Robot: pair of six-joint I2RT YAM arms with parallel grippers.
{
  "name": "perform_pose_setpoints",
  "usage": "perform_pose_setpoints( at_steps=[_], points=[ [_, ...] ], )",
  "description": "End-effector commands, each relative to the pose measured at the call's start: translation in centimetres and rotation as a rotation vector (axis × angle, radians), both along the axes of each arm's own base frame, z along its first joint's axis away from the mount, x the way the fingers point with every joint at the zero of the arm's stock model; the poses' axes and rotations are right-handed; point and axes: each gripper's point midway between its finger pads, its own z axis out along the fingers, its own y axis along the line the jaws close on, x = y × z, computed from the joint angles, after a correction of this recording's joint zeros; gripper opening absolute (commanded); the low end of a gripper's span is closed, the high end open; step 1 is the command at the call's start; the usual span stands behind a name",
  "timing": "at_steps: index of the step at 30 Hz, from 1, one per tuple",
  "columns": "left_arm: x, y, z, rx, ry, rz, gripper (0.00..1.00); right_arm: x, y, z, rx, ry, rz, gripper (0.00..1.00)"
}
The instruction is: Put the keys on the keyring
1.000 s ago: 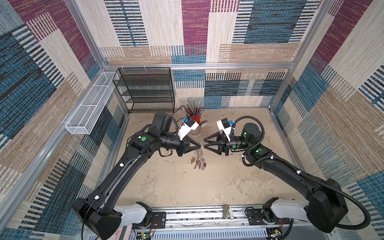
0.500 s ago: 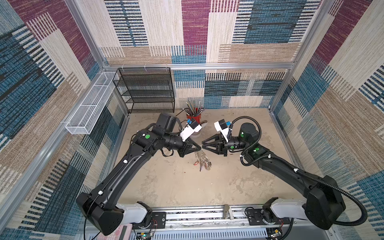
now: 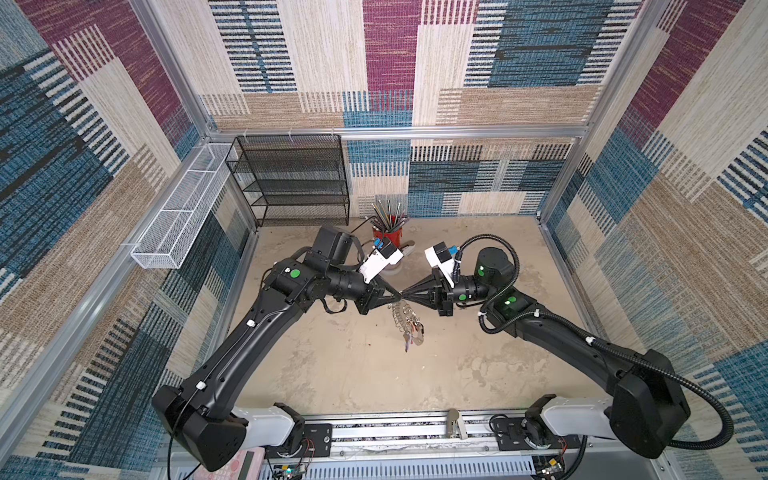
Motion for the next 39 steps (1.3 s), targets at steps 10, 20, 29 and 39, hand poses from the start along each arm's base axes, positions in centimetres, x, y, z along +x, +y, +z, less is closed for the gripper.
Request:
perform_pose_setpoints(
  at_steps=[10,20,29,39],
  points=[
    [0.9,1.6,1.1,-0.170,-0.044,0.190,0.11,0.1,-0.1,1.3,0.081,-0.013,-0.017,0.00],
    [1.0,2.9,1.9,-0.431,0.029,0.223,0.36,-0.6,-0.2,2.0,0.120,0.000,0.024,0.00],
    [-0.2,1.8,1.3,-0.495,0.065,0.119,0.46,-0.6,-0.2,2.5,0.156,0.022,0.041,0.00],
    [-0.4,1.0,1.0,-0.495,0.064,0.107,0.35,-0.3,0.1,2.2,0.157,0.045,0.057,0.00]
  ],
)
